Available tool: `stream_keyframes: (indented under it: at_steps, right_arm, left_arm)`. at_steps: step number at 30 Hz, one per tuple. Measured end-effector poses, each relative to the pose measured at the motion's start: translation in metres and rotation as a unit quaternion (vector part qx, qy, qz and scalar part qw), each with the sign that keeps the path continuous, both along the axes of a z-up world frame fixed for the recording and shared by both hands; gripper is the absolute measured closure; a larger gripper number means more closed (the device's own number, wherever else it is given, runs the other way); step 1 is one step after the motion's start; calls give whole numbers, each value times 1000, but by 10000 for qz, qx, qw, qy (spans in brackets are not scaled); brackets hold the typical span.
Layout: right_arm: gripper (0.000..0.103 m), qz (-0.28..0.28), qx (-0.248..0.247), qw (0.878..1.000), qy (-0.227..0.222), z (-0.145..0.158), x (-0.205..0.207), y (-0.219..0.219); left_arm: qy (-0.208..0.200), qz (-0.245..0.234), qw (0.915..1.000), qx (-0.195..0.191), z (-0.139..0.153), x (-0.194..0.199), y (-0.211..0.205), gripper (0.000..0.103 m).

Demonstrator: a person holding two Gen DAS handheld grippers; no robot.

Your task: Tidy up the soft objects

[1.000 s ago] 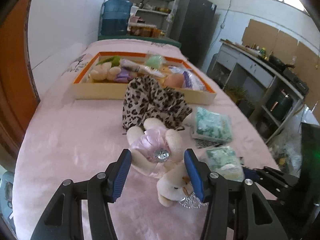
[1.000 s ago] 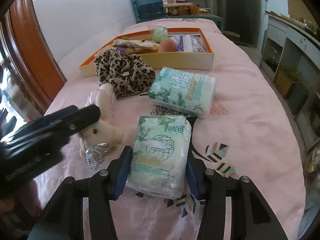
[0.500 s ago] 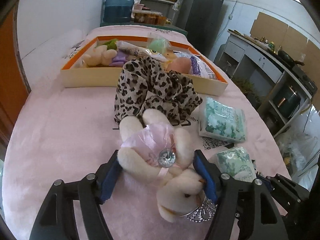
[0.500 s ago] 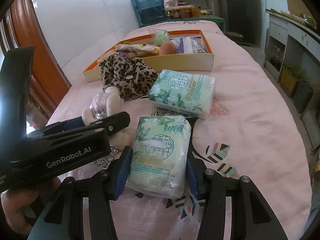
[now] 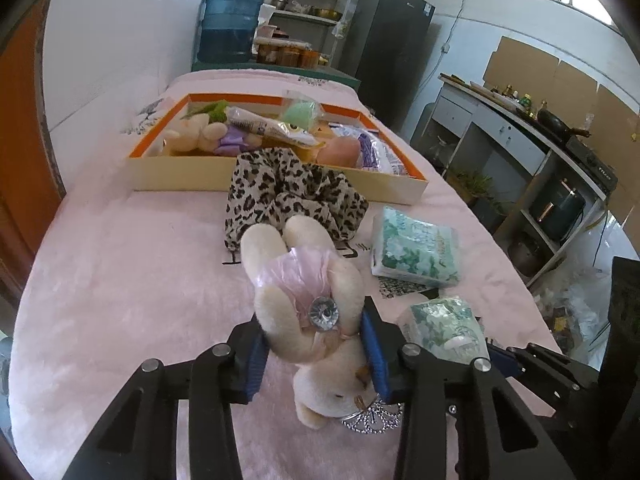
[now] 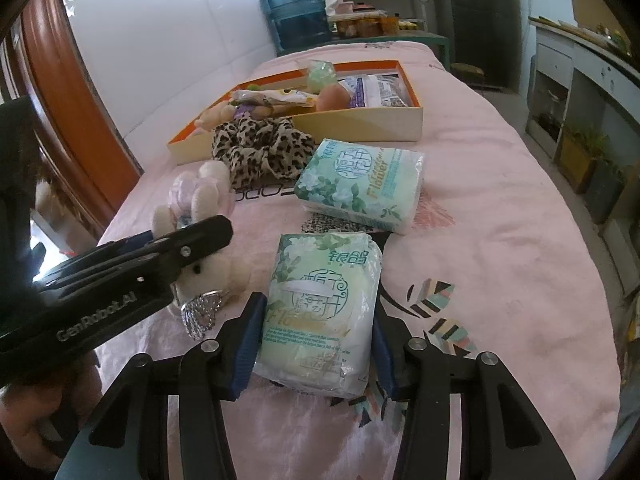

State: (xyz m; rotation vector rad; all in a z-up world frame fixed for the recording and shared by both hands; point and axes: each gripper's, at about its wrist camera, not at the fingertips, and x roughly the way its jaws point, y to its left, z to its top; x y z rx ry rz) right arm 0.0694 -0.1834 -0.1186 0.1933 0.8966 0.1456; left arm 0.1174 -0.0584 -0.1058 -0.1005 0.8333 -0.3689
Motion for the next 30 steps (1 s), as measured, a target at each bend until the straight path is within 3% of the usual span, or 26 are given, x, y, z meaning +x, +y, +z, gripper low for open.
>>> stream_keyframes:
  at_steps: [16,30]
  right_arm:
    - [54,28,-261,9989,-383,34,-12,7]
    - [54,178,-586,9937,-936,81,8,16]
  left_arm:
    - [-498,76,9986,-134,40,-20,19,61]
    - [-796,260,9963,-216,62,-19,35,61]
